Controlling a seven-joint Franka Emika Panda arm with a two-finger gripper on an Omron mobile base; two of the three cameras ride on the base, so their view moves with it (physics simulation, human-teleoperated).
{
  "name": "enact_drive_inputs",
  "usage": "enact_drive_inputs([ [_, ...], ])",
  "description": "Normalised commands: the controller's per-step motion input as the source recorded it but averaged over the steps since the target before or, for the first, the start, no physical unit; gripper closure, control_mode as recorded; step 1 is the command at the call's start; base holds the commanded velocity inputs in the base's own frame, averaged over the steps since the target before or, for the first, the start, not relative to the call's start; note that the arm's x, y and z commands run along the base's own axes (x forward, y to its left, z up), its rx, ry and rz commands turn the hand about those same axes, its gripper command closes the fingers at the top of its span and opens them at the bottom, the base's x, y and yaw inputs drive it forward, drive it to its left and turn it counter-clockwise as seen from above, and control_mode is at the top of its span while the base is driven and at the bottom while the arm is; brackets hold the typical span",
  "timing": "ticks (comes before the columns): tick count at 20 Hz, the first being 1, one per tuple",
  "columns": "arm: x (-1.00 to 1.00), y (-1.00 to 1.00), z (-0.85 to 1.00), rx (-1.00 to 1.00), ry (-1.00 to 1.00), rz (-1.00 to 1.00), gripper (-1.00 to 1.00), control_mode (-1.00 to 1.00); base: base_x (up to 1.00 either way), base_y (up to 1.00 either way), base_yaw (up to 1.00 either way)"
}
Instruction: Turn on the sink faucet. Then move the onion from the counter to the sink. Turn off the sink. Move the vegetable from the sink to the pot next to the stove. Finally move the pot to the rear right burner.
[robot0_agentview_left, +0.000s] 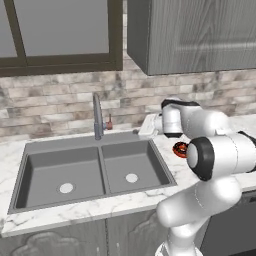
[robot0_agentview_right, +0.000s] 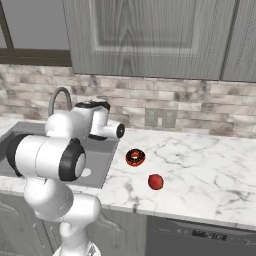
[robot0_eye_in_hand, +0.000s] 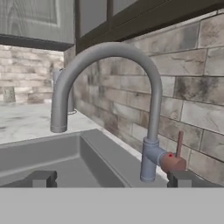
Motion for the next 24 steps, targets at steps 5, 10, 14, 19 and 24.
enact_drive_inputs([
  [5, 0.18, 0.13, -0.11, -0.04, 0.02, 0.0, -1.0, -1.0, 0.0, 0.0, 0.0],
  [10, 0.31, 0.18, -0.12, -0.02, 0.0, 0.0, -1.0, -1.0, 0.0, 0.0, 0.0],
  [14, 0.51, 0.35, -0.09, 0.0, 0.0, 0.0, -1.0, -1.0, 0.0, 0.0, 0.0],
  [19, 0.49, 0.32, -0.08, 0.0, 0.0, 0.0, -1.0, -1.0, 0.0, 0.0, 0.0],
  [24, 0.45, 0.12, -0.07, 0.0, 0.0, 0.0, -1.0, -1.0, 0.0, 0.0, 0.0],
])
